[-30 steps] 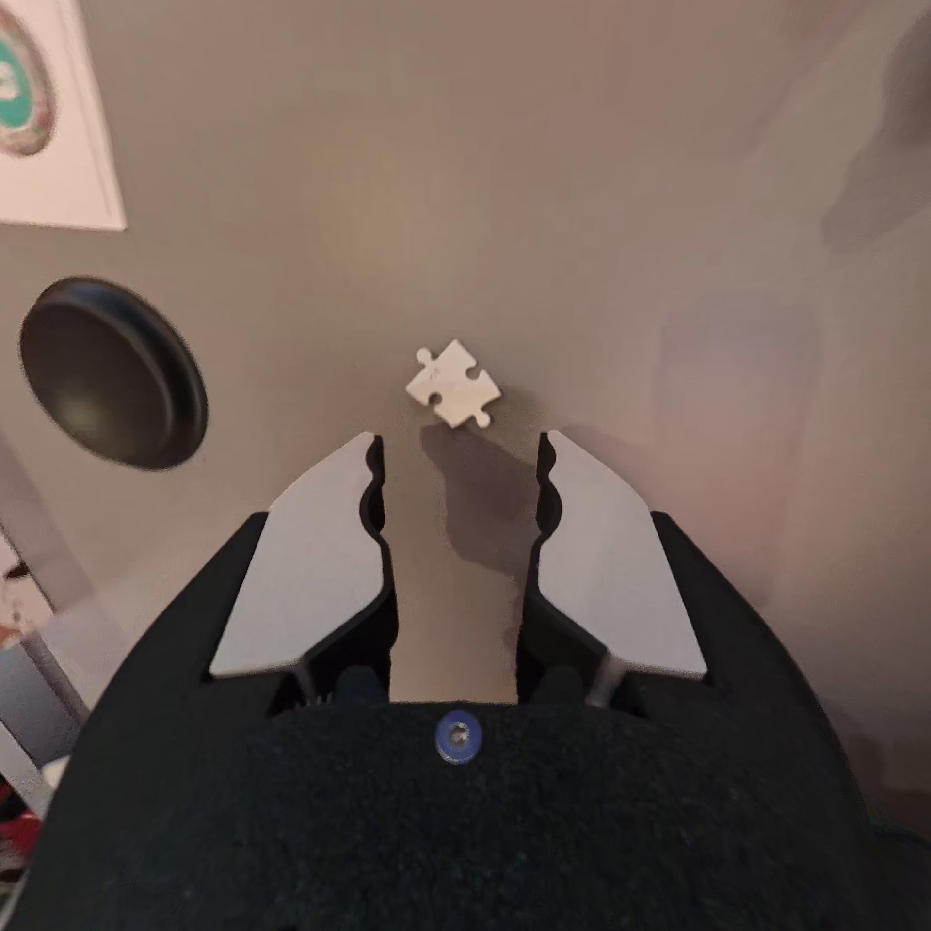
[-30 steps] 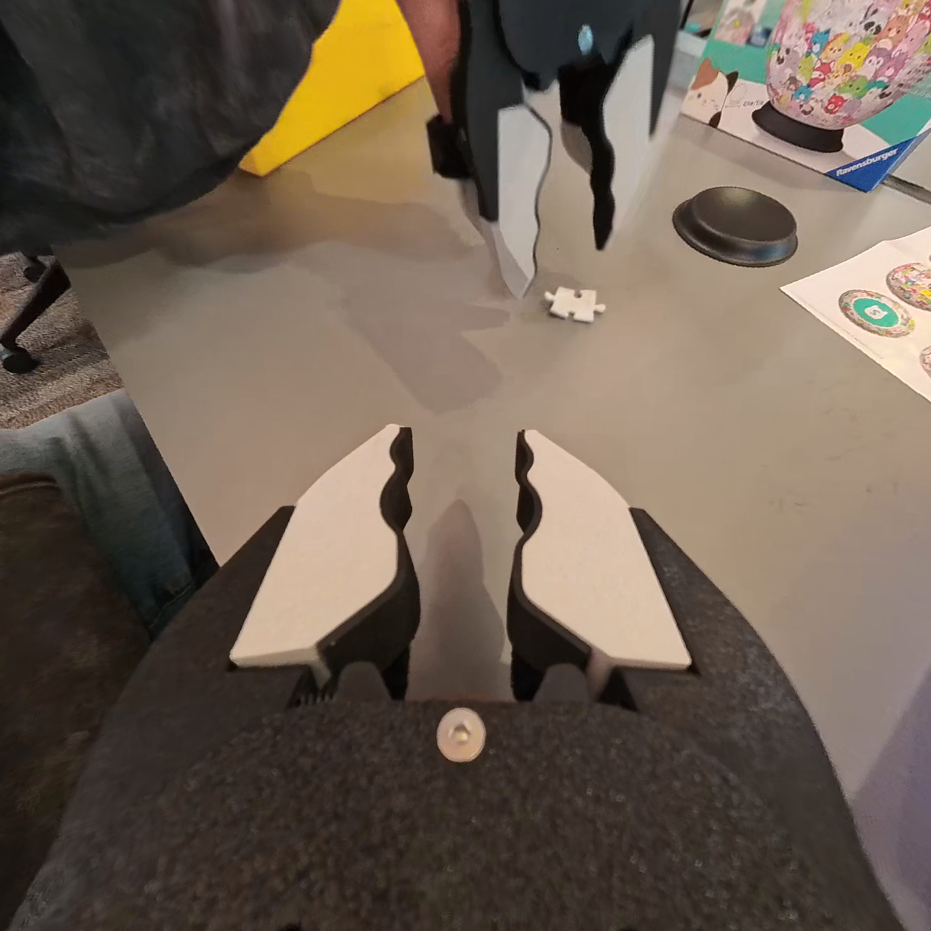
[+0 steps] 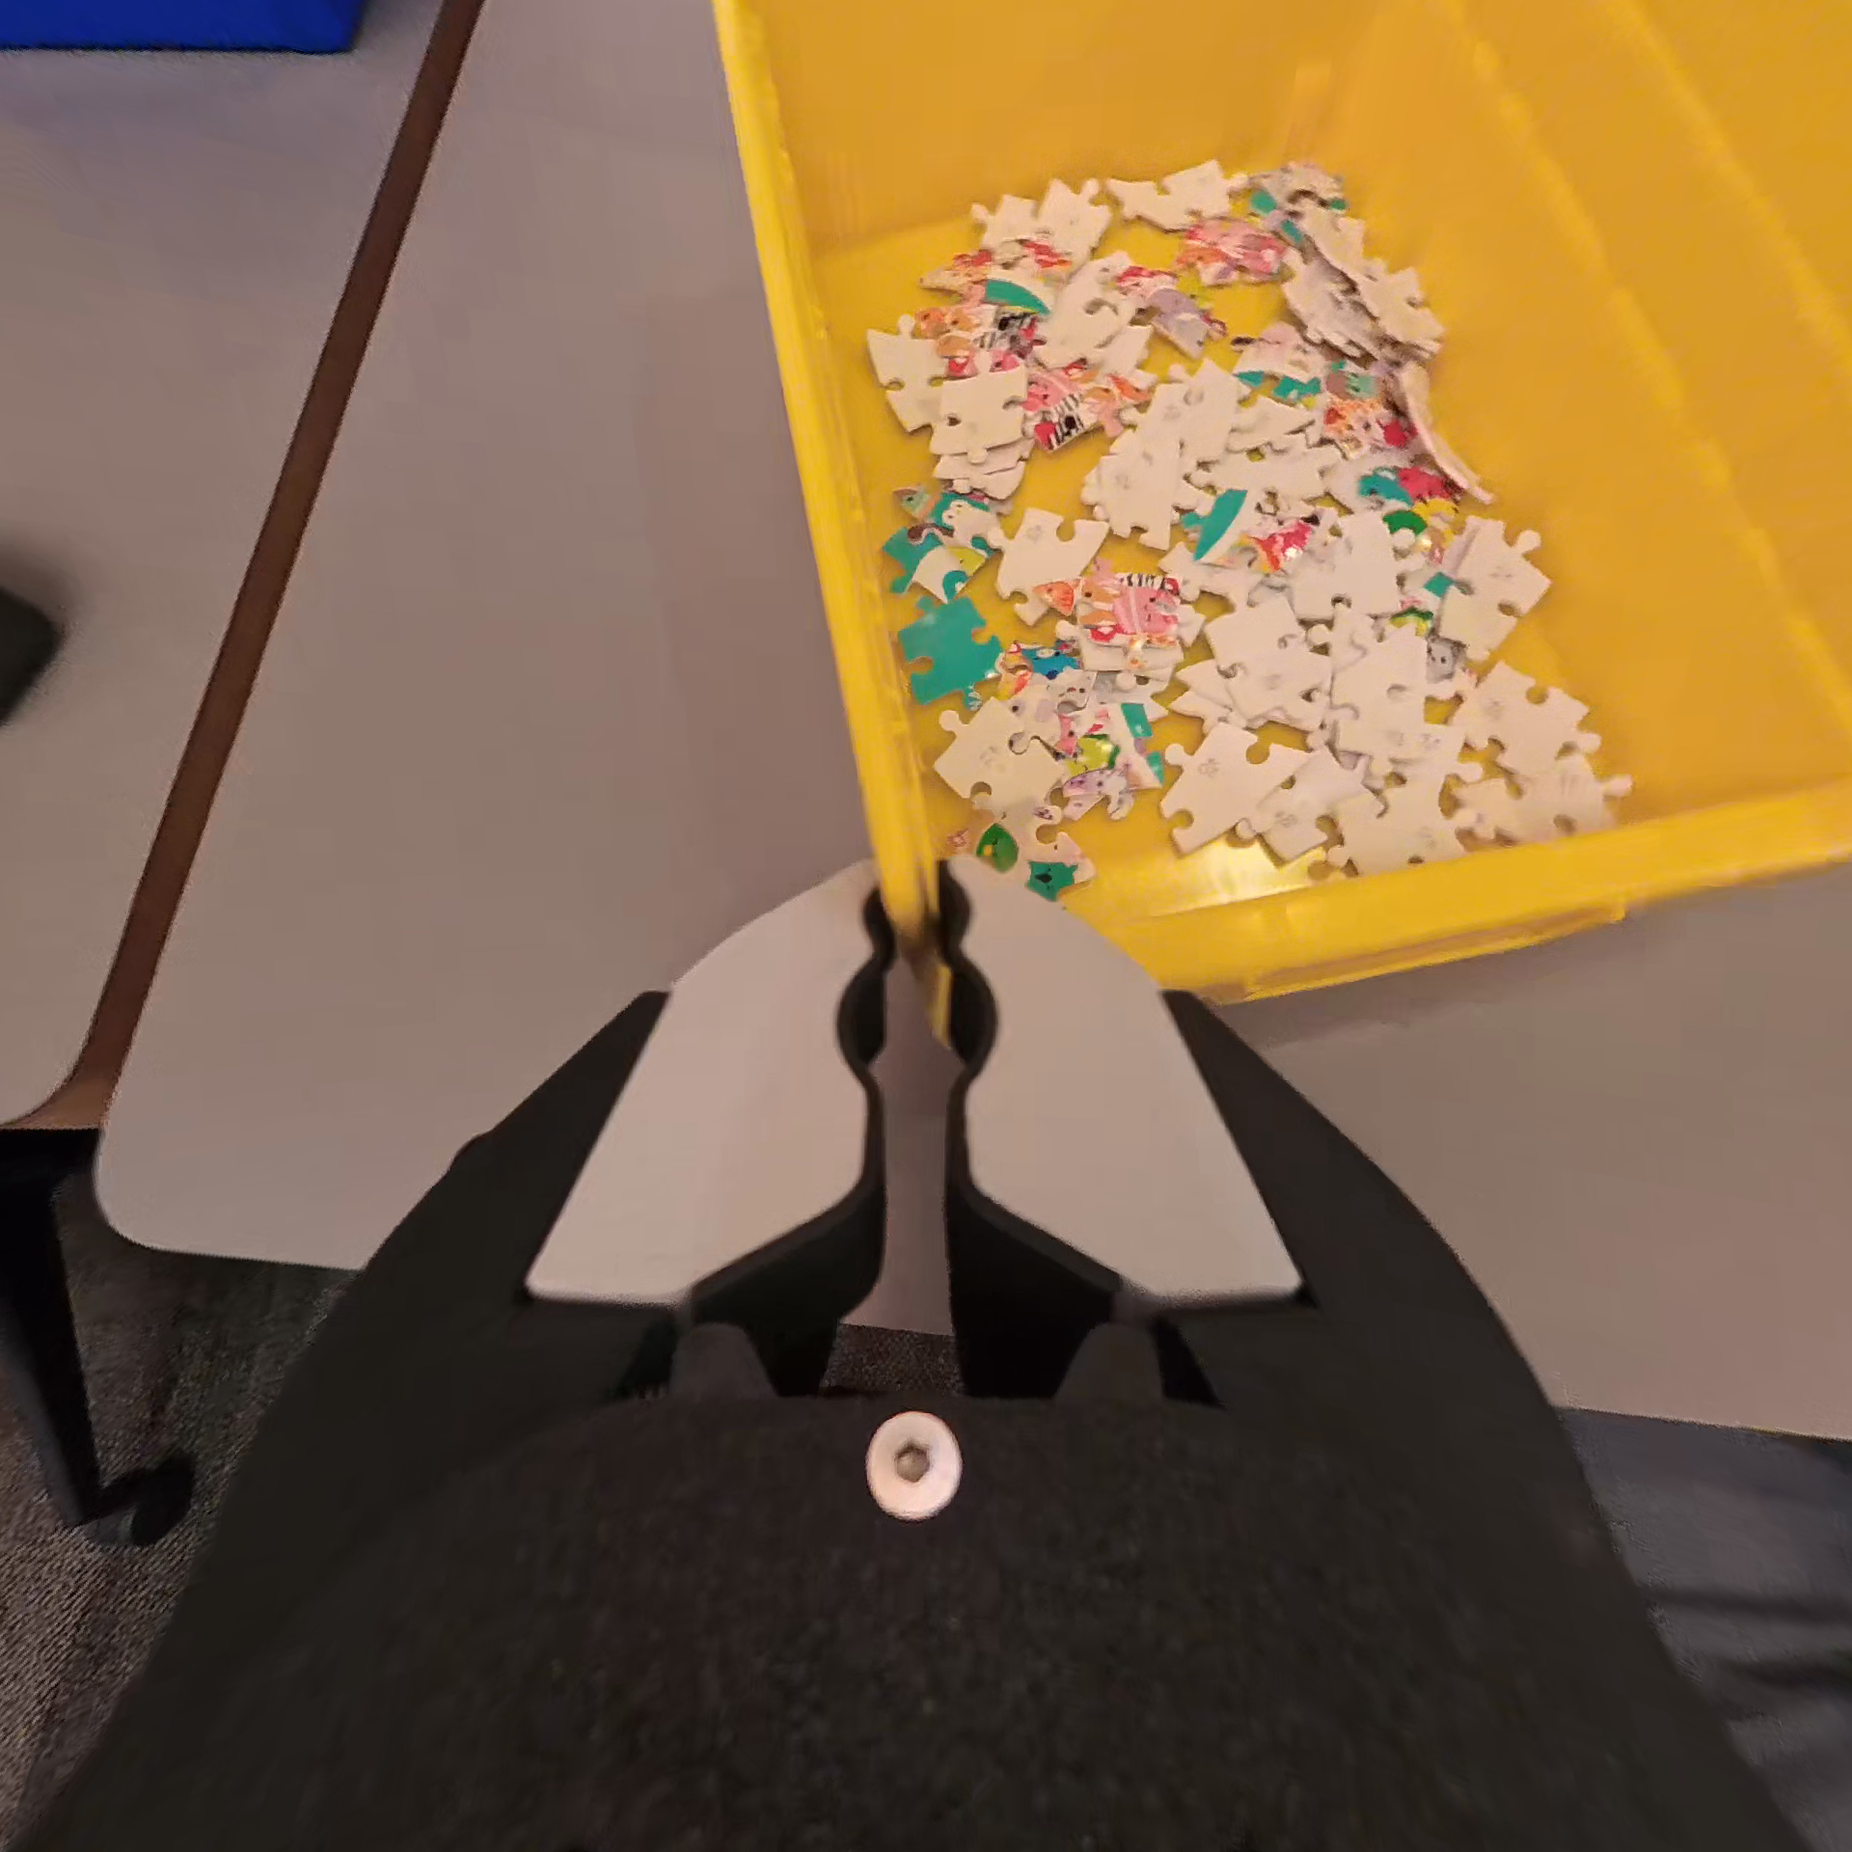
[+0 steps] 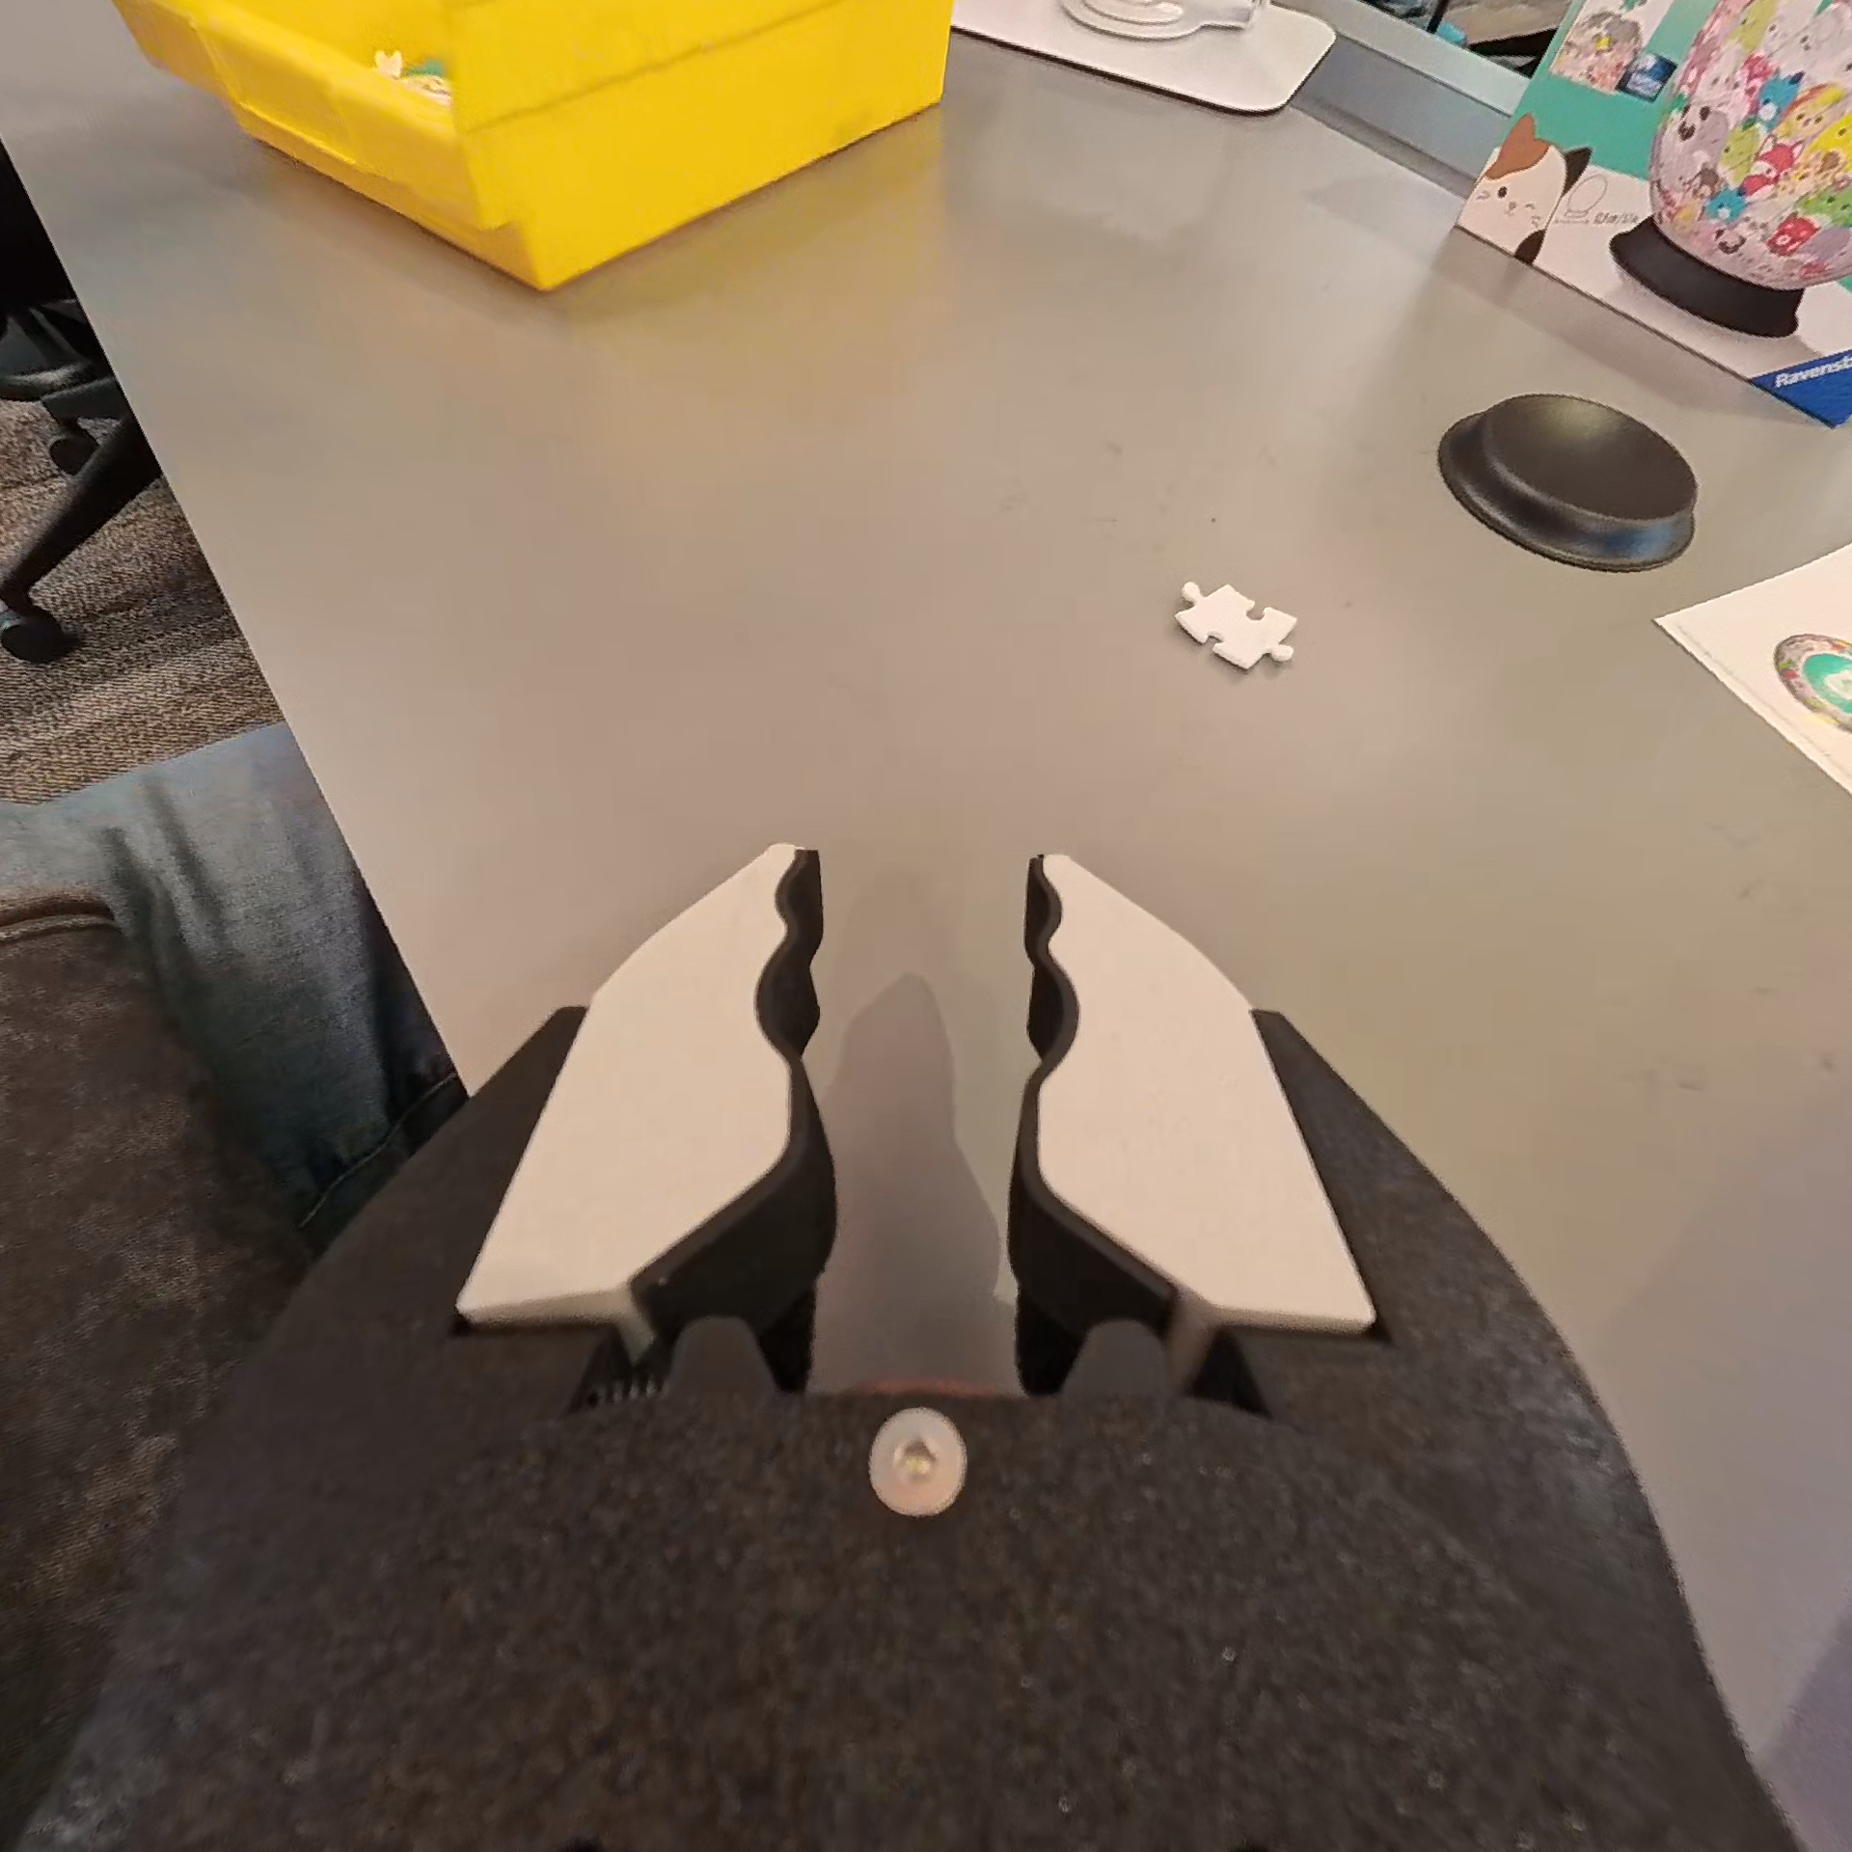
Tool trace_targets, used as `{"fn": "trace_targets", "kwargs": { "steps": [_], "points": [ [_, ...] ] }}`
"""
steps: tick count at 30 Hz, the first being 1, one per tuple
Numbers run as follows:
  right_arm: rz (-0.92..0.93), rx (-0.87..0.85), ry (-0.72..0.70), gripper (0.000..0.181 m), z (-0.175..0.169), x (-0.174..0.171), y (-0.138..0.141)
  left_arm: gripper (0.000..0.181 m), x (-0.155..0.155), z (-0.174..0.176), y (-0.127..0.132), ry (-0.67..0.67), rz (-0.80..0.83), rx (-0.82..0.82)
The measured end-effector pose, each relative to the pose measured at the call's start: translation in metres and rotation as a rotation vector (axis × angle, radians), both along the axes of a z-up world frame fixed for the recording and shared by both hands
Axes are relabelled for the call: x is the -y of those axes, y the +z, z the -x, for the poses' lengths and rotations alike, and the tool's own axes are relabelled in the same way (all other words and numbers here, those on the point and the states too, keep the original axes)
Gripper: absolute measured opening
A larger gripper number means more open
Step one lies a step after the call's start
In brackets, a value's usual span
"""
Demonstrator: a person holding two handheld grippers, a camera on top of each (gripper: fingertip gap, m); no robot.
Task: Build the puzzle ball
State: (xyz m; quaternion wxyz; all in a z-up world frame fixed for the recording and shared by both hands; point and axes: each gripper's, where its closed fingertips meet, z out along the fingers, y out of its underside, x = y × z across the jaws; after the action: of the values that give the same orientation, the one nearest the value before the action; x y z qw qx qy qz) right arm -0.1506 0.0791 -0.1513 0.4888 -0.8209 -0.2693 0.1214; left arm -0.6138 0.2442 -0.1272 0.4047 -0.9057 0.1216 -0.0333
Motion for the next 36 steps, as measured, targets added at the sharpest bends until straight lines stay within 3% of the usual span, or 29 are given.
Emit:
{"fn": "trace_targets", "kwargs": {
  "steps": [8,10,11,13,15,16,18,19,21,24,27,34,36],
  "points": [
    [0.005,-0.009,-0.002,0.039,-0.002,0.0,0.0,0.008,-0.029,0.053,0.001,0.06,0.007,0.003],
    [0.004,-0.005,-0.002,0.039,-0.002,0.0,-0.001,0.015,-0.027,0.062,0.01,0.088,0.014,0.008],
    [0.004,0.0,-0.005,0.039,-0.003,0.0,-0.001,0.025,-0.025,0.063,0.024,0.098,-0.007,0.006],
    [0.003,0.007,-0.011,0.039,-0.005,0.0,-0.001,0.027,-0.022,0.057,0.067,0.094,-0.119,-0.008],
    [0.008,0.0,-0.011,0.038,-0.005,-0.001,-0.001,0.027,-0.027,0.038,0.106,0.055,-0.2,-0.015],
    [0.01,-0.002,-0.008,0.038,-0.005,-0.001,-0.002,0.029,-0.033,0.022,0.113,0.01,-0.183,-0.009],
    [0.012,0.0,0.0,0.039,-0.004,-0.002,-0.002,0.063,-0.048,-0.015,0.101,-0.109,-0.054,-0.026],
    [0.011,0.0,0.002,0.039,-0.003,-0.002,-0.002,0.072,-0.057,-0.027,0.085,-0.153,0.036,-0.051],
    [0.01,-0.002,0.01,0.039,-0.001,-0.002,-0.001,0.058,-0.084,-0.031,0.052,-0.099,0.194,-0.099],
    [0.009,-0.002,0.018,0.039,0.0,-0.001,-0.001,0.042,-0.117,-0.037,0.017,0.042,0.342,-0.013],
    [0.013,0.005,0.023,0.039,0.0,0.0,-0.002,0.043,-0.125,-0.038,-0.015,0.137,0.445,-0.051],
    [0.018,-0.008,0.017,0.039,-0.005,0.001,-0.002,0.049,-0.132,-0.023,-0.052,0.254,0.51,-0.139],
    [0.021,-0.012,0.018,0.039,-0.005,0.001,-0.002,0.043,-0.135,-0.02,-0.058,0.269,0.518,-0.142]
  ]
}}
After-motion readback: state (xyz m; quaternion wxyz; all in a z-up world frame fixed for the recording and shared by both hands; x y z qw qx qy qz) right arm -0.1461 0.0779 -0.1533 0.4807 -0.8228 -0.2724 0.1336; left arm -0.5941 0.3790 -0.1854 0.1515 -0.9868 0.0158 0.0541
